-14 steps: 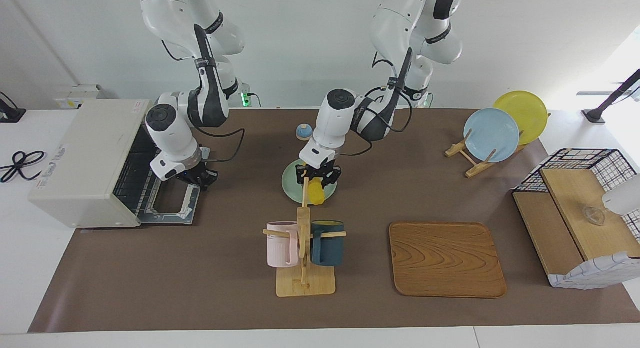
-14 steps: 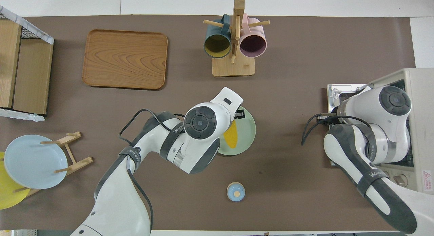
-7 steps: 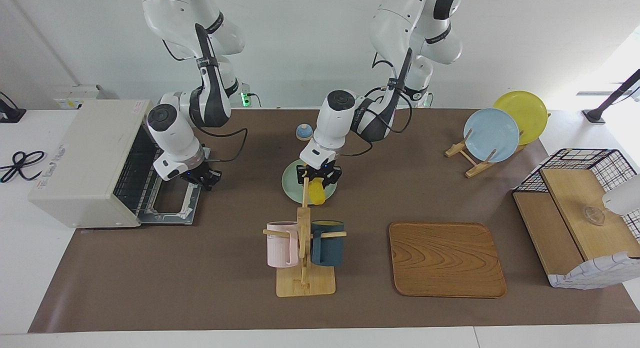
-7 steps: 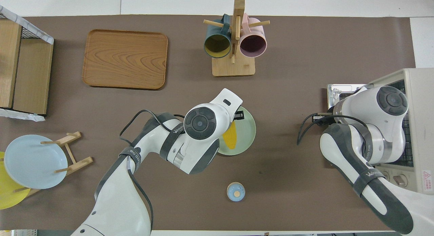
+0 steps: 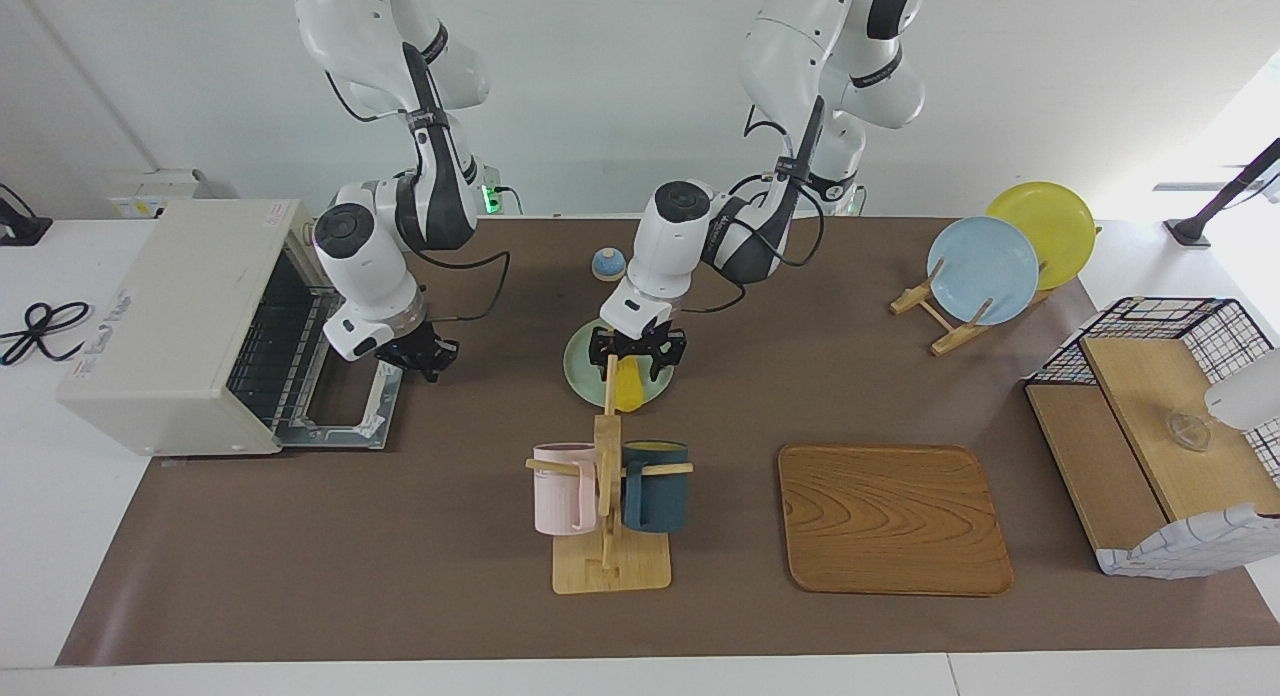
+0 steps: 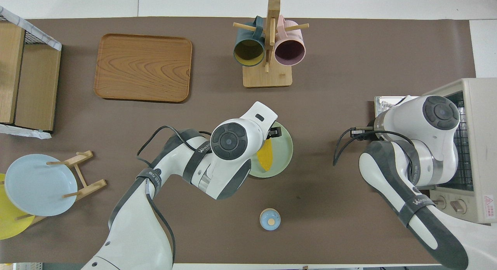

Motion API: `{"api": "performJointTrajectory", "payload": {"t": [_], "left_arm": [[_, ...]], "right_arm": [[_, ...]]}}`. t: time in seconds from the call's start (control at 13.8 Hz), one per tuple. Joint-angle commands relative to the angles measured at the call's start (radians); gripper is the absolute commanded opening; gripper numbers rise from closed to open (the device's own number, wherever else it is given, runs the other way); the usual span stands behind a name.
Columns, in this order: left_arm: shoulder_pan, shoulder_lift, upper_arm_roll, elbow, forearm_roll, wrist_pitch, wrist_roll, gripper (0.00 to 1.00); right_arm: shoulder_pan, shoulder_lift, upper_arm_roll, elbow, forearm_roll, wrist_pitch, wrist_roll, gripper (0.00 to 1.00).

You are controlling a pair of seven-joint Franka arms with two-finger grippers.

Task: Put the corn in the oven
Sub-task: 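Lower the corn onto the green plate and open the left gripper, then withdraw the left gripper while the right gripper reaches the green plate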

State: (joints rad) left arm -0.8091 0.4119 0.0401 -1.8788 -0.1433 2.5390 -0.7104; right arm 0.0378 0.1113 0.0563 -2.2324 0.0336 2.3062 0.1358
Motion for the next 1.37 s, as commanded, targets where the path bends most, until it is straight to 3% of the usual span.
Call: {"api": "performJointTrajectory", "payload": {"t": [0.0,0.07,0.14,0.29,0.36,0.43,0.51,0.8,1.16,1.3], "left_arm": [[-0.016,-0.016,0.017,-0.010,-0.002,-0.011,0.008,1.00],[-0.015,-0.024,0.018,-0.010,-0.002,-0.026,0.009,1.00],[-0.006,-0.044,0.018,-0.011,-0.002,-0.049,0.011,1.00],[0.023,-0.093,0.018,-0.011,-0.002,-0.126,0.052,1.00],[0.043,-0.122,0.018,-0.010,-0.002,-0.173,0.081,1.00],[0.062,-0.149,0.018,-0.008,-0.002,-0.216,0.097,1.00],[0.077,-0.169,0.018,-0.006,-0.002,-0.244,0.107,1.00],[0.151,-0.235,0.021,-0.005,-0.001,-0.337,0.161,1.00],[0.327,-0.347,0.021,0.012,0.016,-0.509,0.343,1.00],[0.408,-0.390,0.021,0.038,0.016,-0.589,0.422,1.00]], "right_arm": [[0.036,-0.065,-0.006,0.040,0.020,-0.117,0.036,0.00],[0.043,-0.084,-0.006,0.057,0.020,-0.164,0.036,0.00],[0.047,-0.094,-0.006,0.071,0.020,-0.201,0.036,0.06],[0.048,-0.126,-0.006,0.079,0.020,-0.244,0.036,0.24],[0.048,-0.146,-0.006,0.080,0.020,-0.269,0.035,0.48],[0.048,-0.165,-0.006,0.085,0.020,-0.290,0.033,0.88],[0.050,-0.194,-0.003,0.085,0.019,-0.312,0.031,1.00],[0.080,-0.281,0.016,0.088,0.026,-0.363,0.094,1.00],[0.158,-0.260,0.030,0.169,0.026,-0.407,0.126,1.00],[0.220,-0.211,0.031,0.267,0.016,-0.479,0.262,1.00]]}}
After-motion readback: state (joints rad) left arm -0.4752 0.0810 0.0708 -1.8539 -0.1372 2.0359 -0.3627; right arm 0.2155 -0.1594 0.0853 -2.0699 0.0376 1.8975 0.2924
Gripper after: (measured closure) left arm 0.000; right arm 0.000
